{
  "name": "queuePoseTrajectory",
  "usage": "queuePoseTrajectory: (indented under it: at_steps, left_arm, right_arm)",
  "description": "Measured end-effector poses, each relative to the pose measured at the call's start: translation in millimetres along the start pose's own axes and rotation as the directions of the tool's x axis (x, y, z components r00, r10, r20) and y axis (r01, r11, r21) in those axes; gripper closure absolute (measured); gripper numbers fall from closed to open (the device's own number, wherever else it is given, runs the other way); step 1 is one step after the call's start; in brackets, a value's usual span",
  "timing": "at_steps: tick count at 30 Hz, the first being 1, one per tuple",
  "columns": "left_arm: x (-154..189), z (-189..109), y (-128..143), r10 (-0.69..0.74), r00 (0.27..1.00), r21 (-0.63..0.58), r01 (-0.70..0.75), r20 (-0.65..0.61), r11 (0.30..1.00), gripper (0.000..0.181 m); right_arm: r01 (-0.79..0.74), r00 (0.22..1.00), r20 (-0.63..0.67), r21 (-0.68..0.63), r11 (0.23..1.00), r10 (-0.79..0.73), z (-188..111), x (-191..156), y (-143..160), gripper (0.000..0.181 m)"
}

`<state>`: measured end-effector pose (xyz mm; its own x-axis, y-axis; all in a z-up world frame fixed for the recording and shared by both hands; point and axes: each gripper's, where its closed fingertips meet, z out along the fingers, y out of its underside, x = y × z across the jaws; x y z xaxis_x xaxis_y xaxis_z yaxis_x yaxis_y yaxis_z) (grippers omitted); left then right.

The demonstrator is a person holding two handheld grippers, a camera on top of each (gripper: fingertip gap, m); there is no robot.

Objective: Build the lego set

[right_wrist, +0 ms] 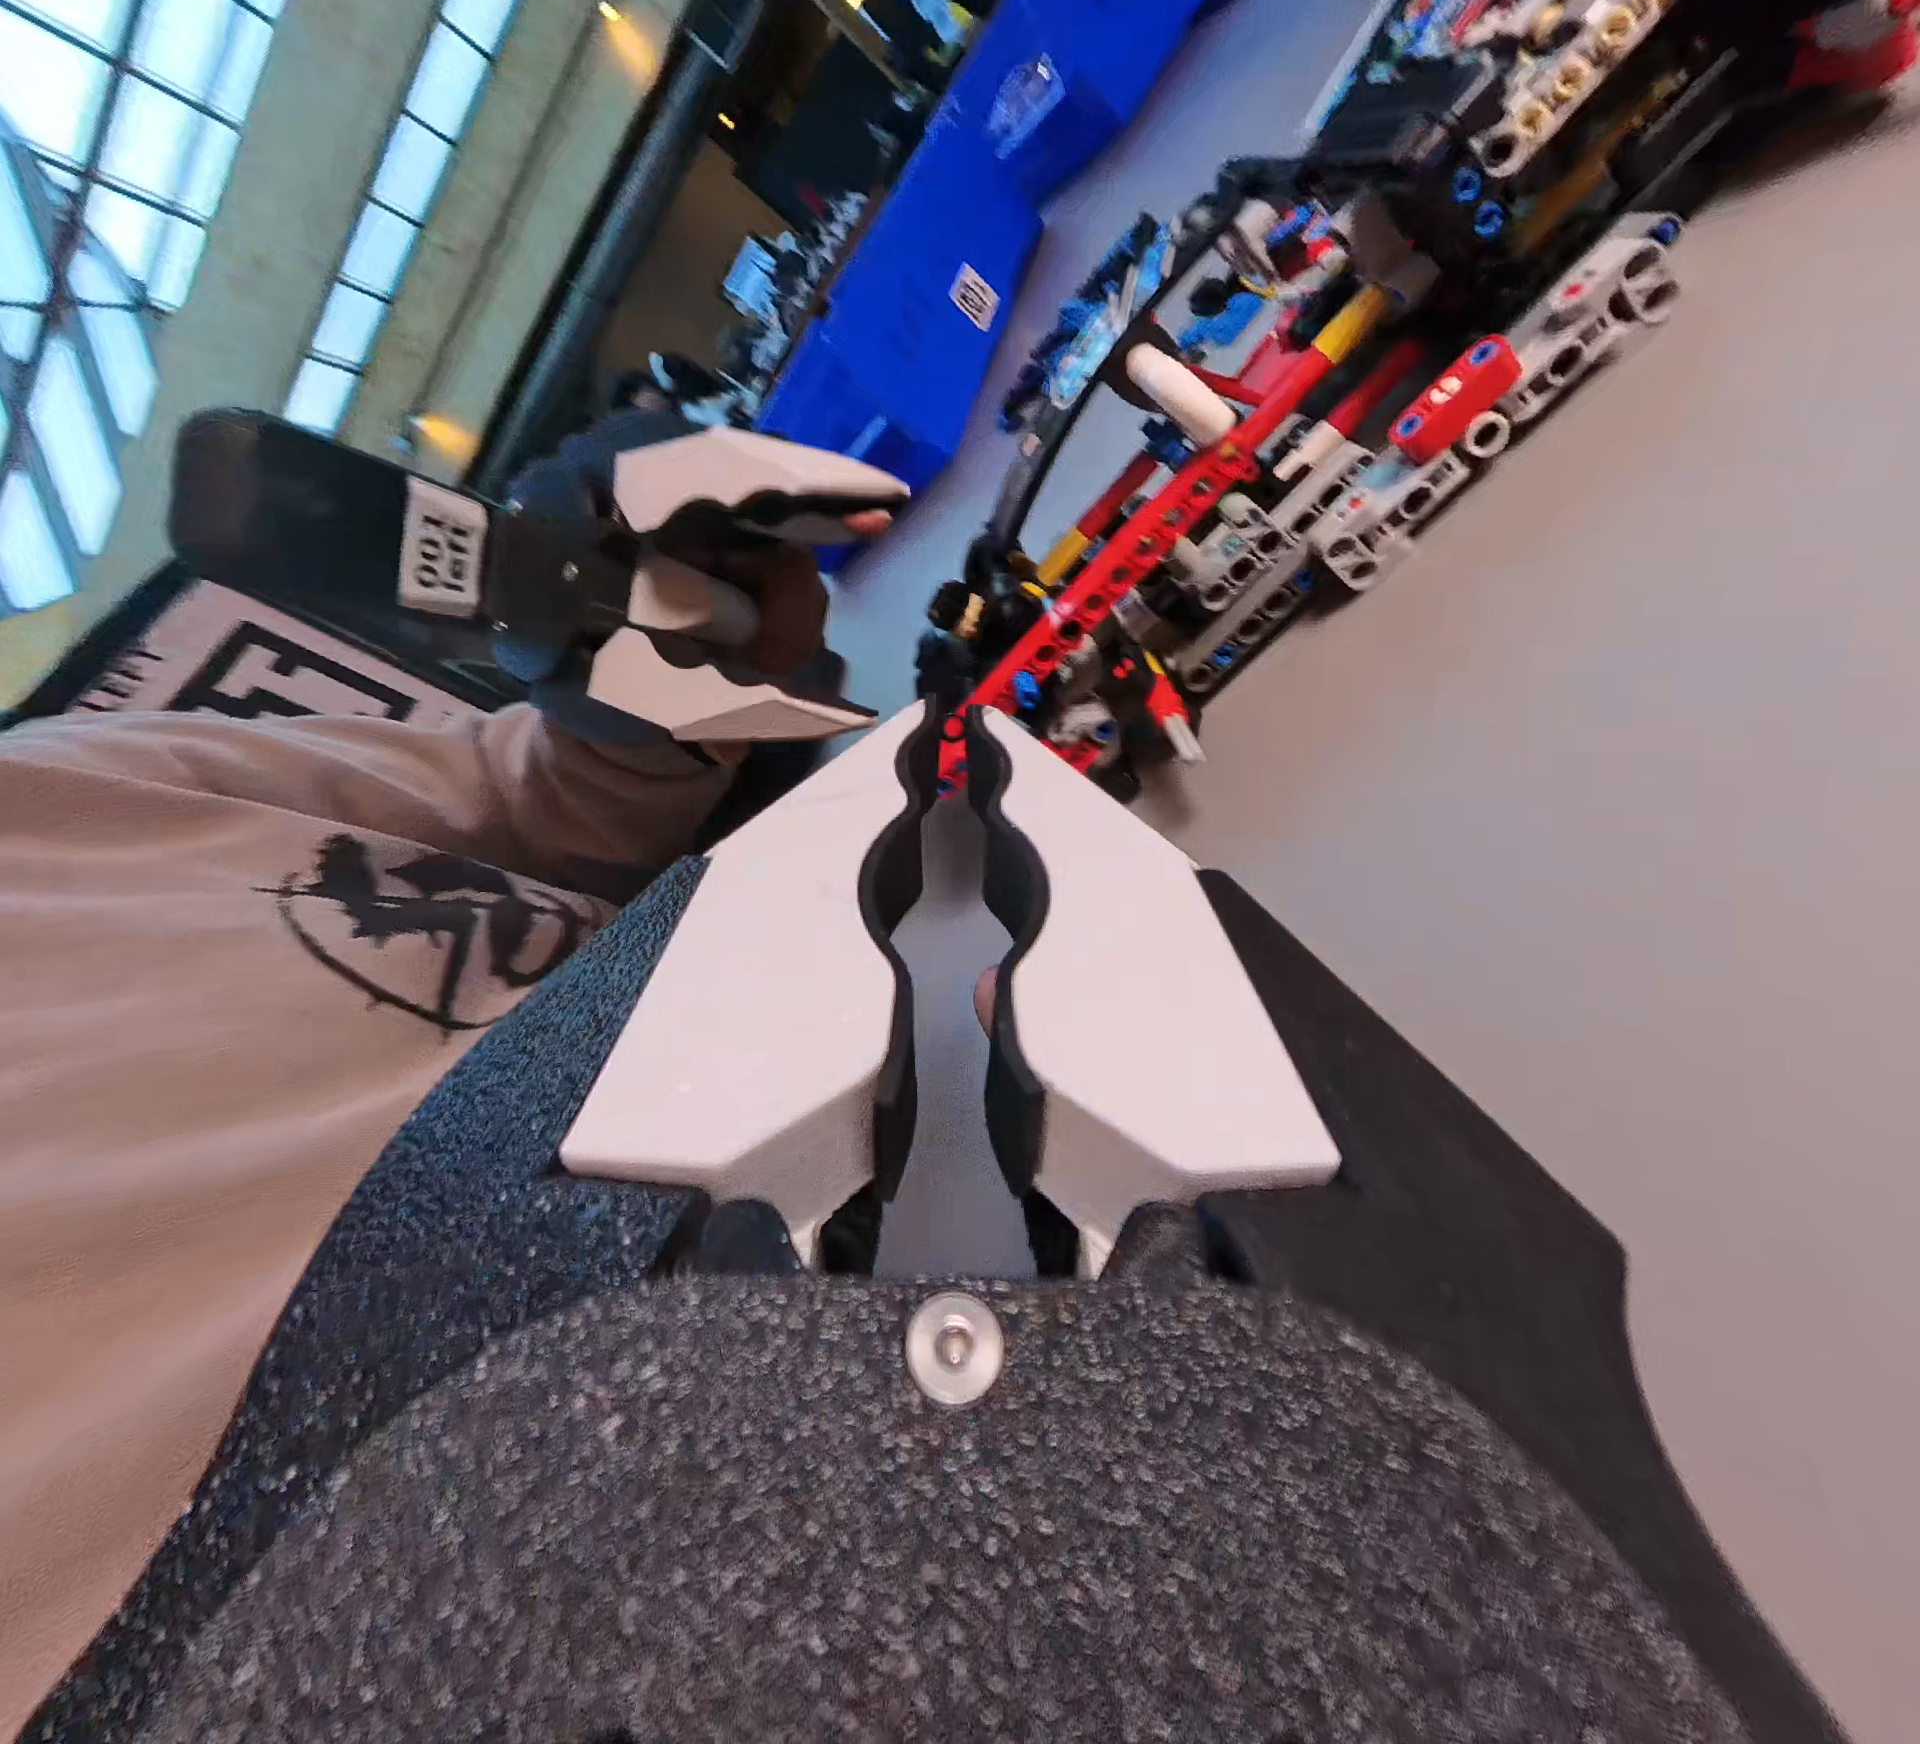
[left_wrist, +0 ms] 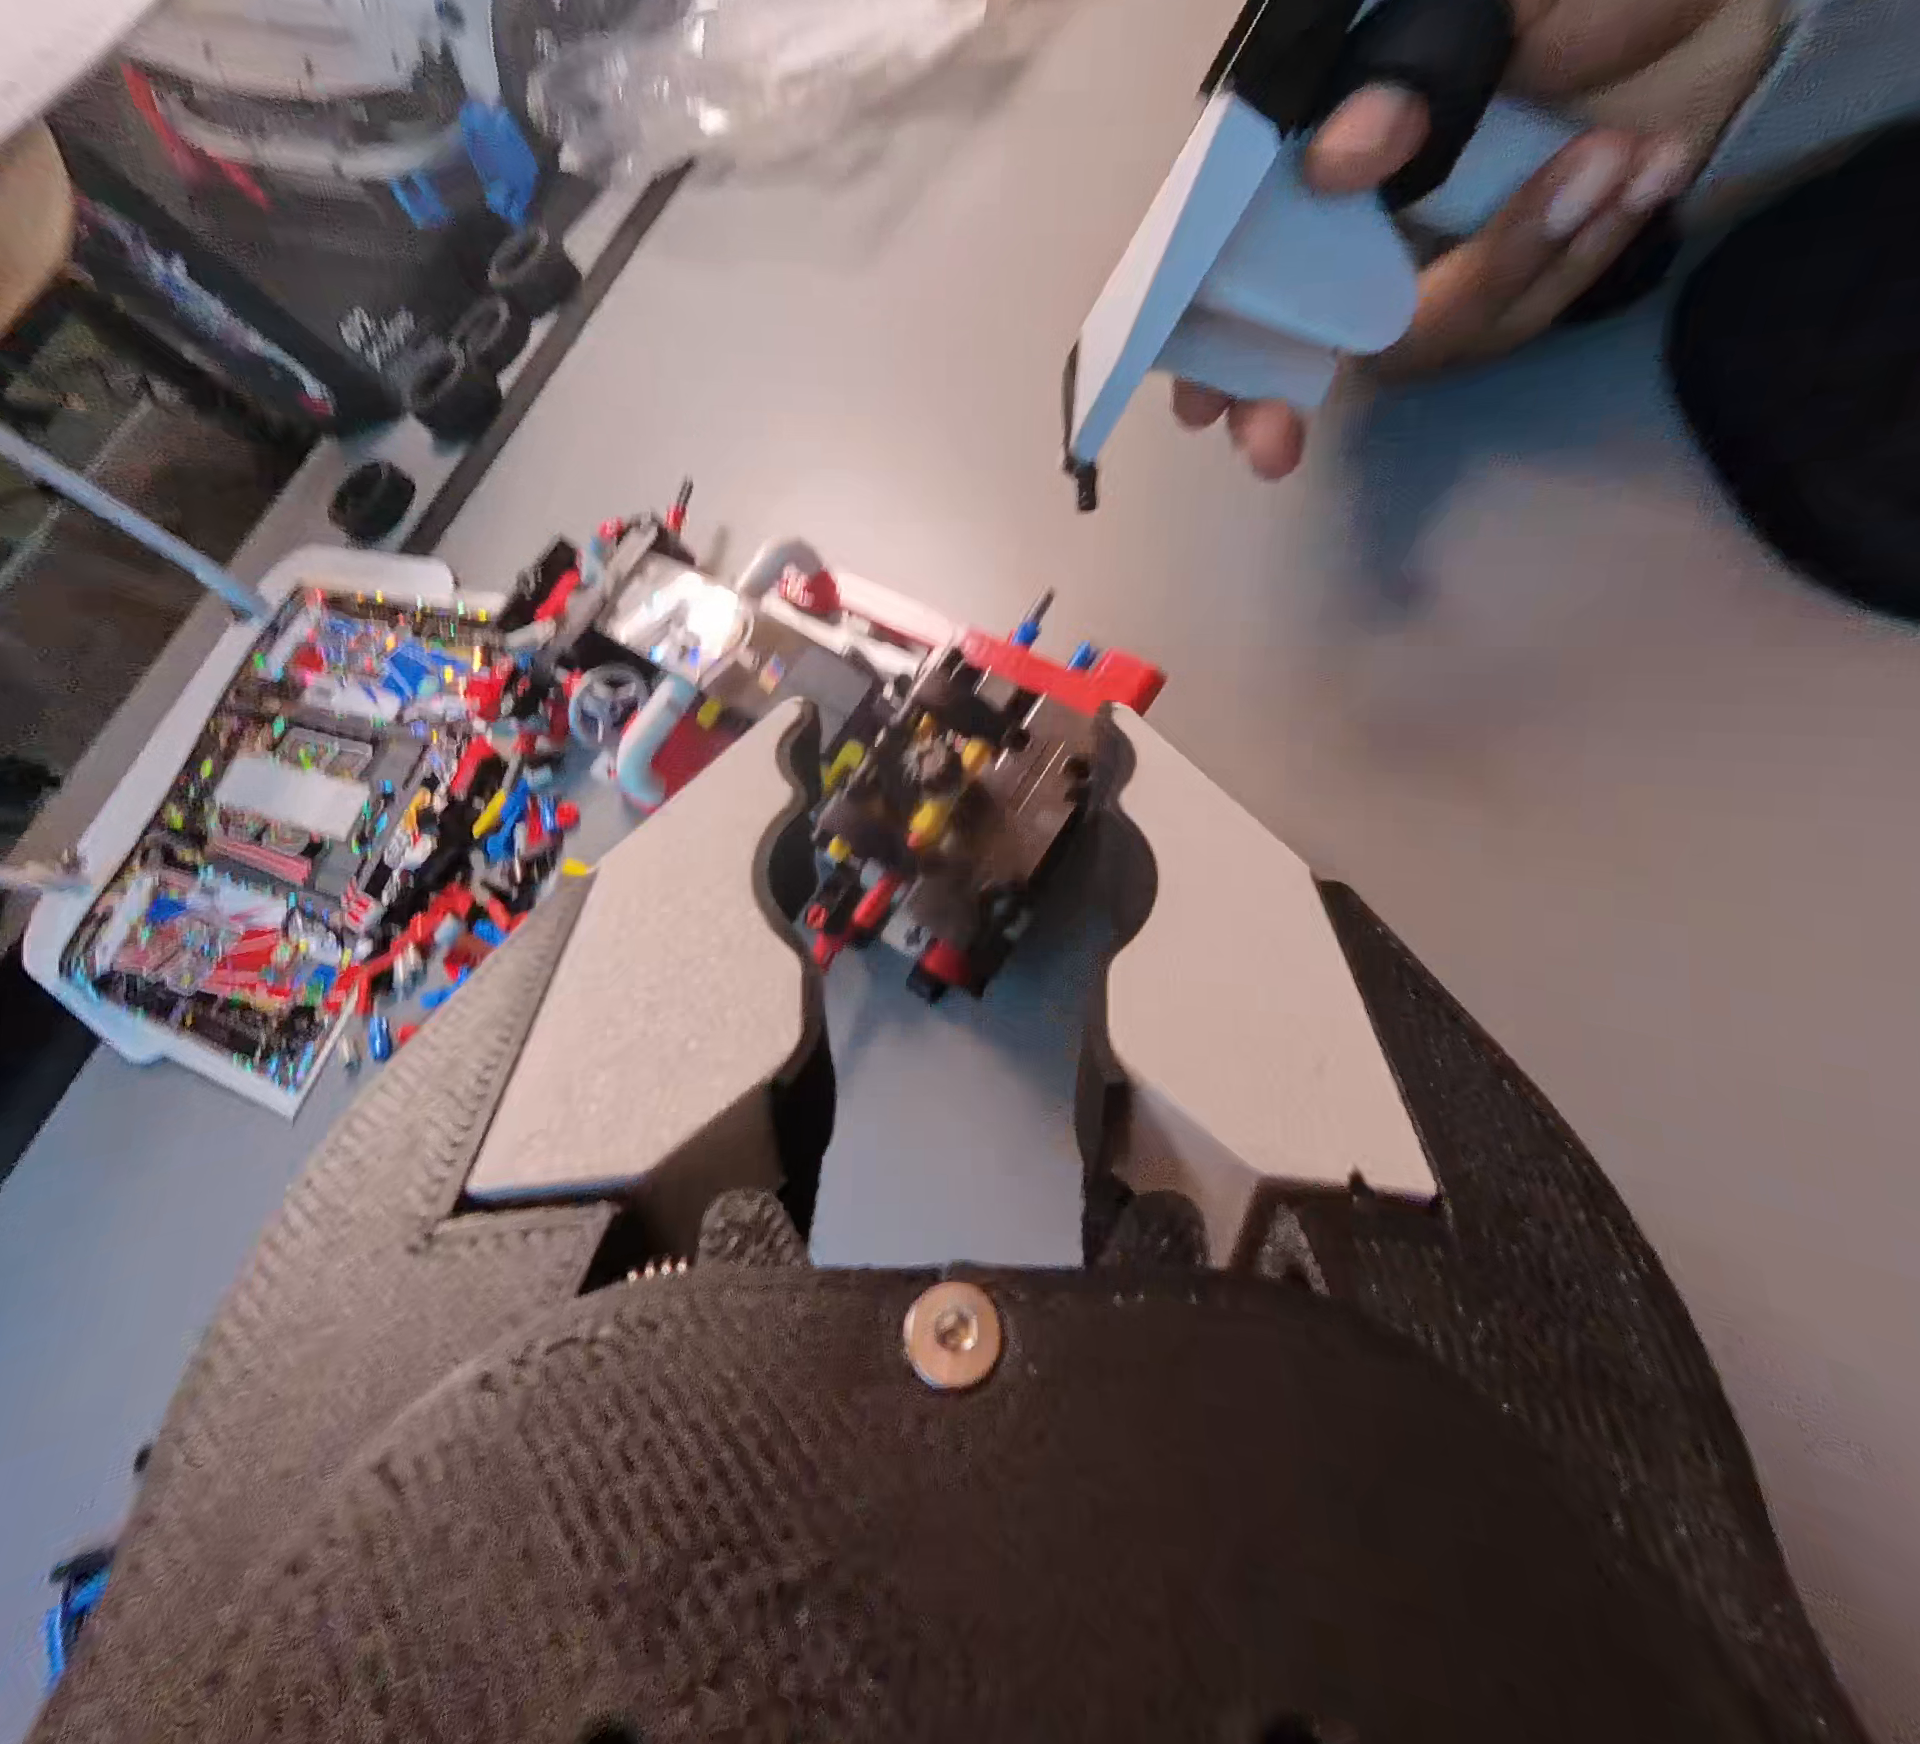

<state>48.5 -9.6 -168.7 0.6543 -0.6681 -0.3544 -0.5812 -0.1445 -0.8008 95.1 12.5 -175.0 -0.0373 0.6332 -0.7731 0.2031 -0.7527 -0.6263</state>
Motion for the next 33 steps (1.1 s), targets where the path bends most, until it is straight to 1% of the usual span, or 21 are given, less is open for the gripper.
queuePoseTrajectory:
  at_steps: [1, 2, 3, 4, 7, 9, 10, 13, 15, 17, 20, 25, 29, 33]
  left_arm:
    - [6.8, -1.1, -17.8, 0.022, 1.0, 0.057, -0.021, -0.014, 0.998, 0.14]
    - [11.7, 0.5, -32.5, 0.044, 0.999, 0.095, -0.043, -0.013, 0.995, 0.144]
    - [13.7, 3.8, -44.8, 0.064, 0.998, 0.122, -0.064, 0.003, 0.99, 0.146]
    - [16.1, 7.5, -55.0, 0.088, 0.996, 0.152, -0.089, 0.013, 0.984, 0.152]
    - [25.4, 17.4, -66.2, 0.129, 0.991, 0.173, -0.123, -0.022, 0.977, 0.173]
    - [27.1, 18.2, -68.8, 0.144, 0.989, 0.18, -0.137, -0.026, 0.974, 0.18]
    - [28.0, 17.4, -69.7, 0.155, 0.988, 0.183, -0.147, -0.028, 0.972, 0.18]
    - [32.0, 16.1, -67.4, 0.188, 0.98, 0.175, -0.175, -0.061, 0.969, 0.179]
    - [36.6, 13.6, -66.5, 0.183, 0.976, 0.179, -0.16, -0.118, 0.971, 0.18]
    - [39.6, 12.0, -63.7, 0.196, 0.967, 0.166, -0.169, -0.163, 0.972, 0.18]
    - [42.8, 9.2, -61.7, 0.23, 0.953, 0.159, -0.2, -0.198, 0.967, 0.18]
    - [46.5, 6.0, -57.5, 0.267, 0.928, 0.135, -0.238, -0.26, 0.962, 0.18]
    - [46.6, 5.6, -55.3, 0.286, 0.913, 0.11, -0.265, -0.291, 0.958, 0.18]
    - [47.2, 8.1, -51.1, 0.286, 0.905, 0.086, -0.273, -0.316, 0.958, 0.18]
  right_arm:
    - [-0.01, 0.997, 0.078, 0.046, 0.999, 0.007, -4.3, -12.5, -6.2, 0.18]
    - [-0.023, 0.988, 0.154, 0.084, 0.996, 0.01, -7.7, -25.4, -11.4, 0.18]
    - [-0.034, 0.979, 0.202, 0.11, 0.993, 0.011, -9.2, -34.5, -14.7, 0.181]
    - [-0.033, 0.974, 0.228, 0.124, 0.992, 0.003, -8.8, -40.6, -15.7, 0.181]
    - [-0.034, 0.955, 0.296, 0.152, 0.988, -0.012, -8.1, -56.7, -16.5, 0.181]
    - [-0.032, 0.949, 0.314, 0.162, 0.986, -0.021, -9.9, -61.5, -17.1, 0.181]
    - [-0.028, 0.948, 0.319, 0.157, 0.987, -0.023, -10.7, -62.7, -16.5, 0.181]
    - [0.006, 0.947, 0.317, 0.141, 0.99, -0.051, -10.4, -63.2, -12.2, 0.181]
    - [0.046, 0.939, 0.332, 0.128, 0.991, -0.087, -10.5, -65.7, -7.9, 0.181]
    - [0.135, 0.936, 0.31, 0.123, 0.983, -0.167, -9.4, -65.9, -3.1, 0.18]
    - [0.275, 0.917, 0.263, 0.13, 0.952, -0.301, -8.1, -68.0, 1.5, 0.179]
    - [0.464, 0.857, 0.185, 0.134, 0.876, -0.482, -4.7, -69.2, 7.9, 0.179]
    - [0.546, 0.815, 0.137, 0.142, 0.826, -0.563, -3.1, -69.4, 8.9, 0.179]
    - [0.597, 0.787, 0.101, 0.127, 0.792, -0.609, -1.8, -66.7, 9.8, 0.18]
